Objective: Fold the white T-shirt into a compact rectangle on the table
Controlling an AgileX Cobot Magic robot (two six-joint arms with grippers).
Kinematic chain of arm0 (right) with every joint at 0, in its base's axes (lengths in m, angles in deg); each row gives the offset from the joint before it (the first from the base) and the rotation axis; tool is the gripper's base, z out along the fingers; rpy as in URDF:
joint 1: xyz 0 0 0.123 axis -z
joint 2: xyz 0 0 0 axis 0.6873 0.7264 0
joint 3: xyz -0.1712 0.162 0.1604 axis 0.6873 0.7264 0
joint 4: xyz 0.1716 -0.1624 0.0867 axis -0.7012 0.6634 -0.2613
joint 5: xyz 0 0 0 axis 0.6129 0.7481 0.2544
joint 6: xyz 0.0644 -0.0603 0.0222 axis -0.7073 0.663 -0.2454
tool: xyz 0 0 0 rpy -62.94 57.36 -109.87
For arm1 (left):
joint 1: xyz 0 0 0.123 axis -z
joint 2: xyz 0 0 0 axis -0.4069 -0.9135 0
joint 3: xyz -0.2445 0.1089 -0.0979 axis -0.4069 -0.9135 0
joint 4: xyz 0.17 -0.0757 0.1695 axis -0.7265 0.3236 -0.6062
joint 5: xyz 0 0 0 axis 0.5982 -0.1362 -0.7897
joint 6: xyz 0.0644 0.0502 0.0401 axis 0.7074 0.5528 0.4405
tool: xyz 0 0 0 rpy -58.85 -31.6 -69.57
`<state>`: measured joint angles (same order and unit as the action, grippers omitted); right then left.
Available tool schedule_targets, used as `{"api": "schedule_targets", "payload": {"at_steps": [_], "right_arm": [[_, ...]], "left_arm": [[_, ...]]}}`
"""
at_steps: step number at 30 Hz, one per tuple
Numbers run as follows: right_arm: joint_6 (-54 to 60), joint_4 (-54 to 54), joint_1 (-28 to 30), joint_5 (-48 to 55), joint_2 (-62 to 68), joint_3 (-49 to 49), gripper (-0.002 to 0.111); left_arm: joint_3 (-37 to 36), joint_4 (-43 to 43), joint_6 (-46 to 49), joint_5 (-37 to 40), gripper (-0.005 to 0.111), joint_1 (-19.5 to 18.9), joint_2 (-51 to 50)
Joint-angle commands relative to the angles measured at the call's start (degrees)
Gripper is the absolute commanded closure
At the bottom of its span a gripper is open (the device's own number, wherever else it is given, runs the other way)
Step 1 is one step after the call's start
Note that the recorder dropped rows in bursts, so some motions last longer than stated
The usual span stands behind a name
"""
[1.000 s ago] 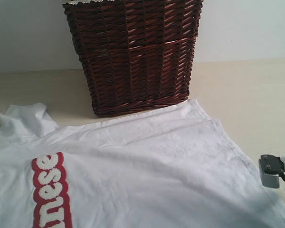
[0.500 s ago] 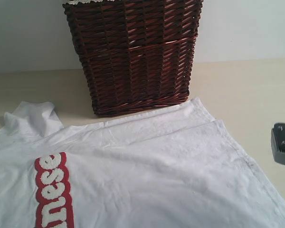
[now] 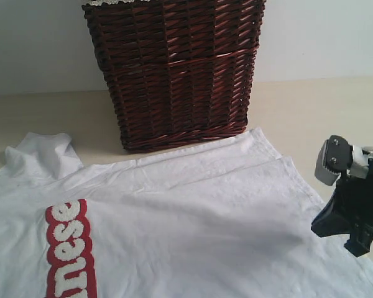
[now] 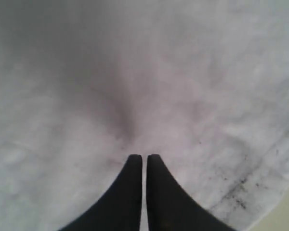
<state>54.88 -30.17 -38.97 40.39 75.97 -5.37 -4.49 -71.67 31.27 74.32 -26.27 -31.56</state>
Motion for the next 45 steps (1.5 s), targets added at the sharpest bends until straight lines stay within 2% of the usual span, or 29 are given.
{"api": "schedule_targets", "payload": {"at_steps": [1, 10, 12, 25, 29, 32, 37, 41, 45], "right_arm": [[-2.8, 3.6, 0.2, -3.1, 3.3, -0.2, 0.108], [-23.2, 29.9, 0.2, -2.5, 3.1, -0.2, 0.108], [-26.6, 33.0, 0.2, -2.1, 2.1, -0.1, 0.108], [-28.1, 32.5, 0.2, 4.1, -7.6, -0.1, 0.108], [-25.2, 24.7, 0.2, 1.5, -11.6, -0.1, 0.108], [-17.9, 14.9, 0.2, -2.7, -12.1, -0.1, 0.108], [-1.9, -7.7, 0.2, -10.4, -5.6, -0.2, 0.108], [8.9, -22.8, 0.2, -11.9, 2.0, -0.2, 0.108], [11.1, -26.0, 0.2, -14.4, 6.0, -0.2, 0.108]], "left_arm": [[0.0, -0.1, 0.1, -0.1, 0.107, 0.2, -0.1], [0.0, -0.1, 0.1, -0.1, 0.107, 0.2, -0.1], [0.0, -0.1, 0.1, -0.1, 0.107, 0.2, -0.1], [0.0, -0.1, 0.1, -0.1, 0.107, 0.2, -0.1], [0.0, -0.1, 0.1, -0.1, 0.107, 0.2, -0.1], [0.0, -0.1, 0.1, -0.1, 0.107, 0.2, -0.1], [0.0, -0.1, 0.1, -0.1, 0.107, 0.2, -0.1], [0.0, -0.1, 0.1, -0.1, 0.107, 0.2, -0.1], [0.0, -0.1, 0.1, -0.1, 0.107, 0.2, -0.1]]}}
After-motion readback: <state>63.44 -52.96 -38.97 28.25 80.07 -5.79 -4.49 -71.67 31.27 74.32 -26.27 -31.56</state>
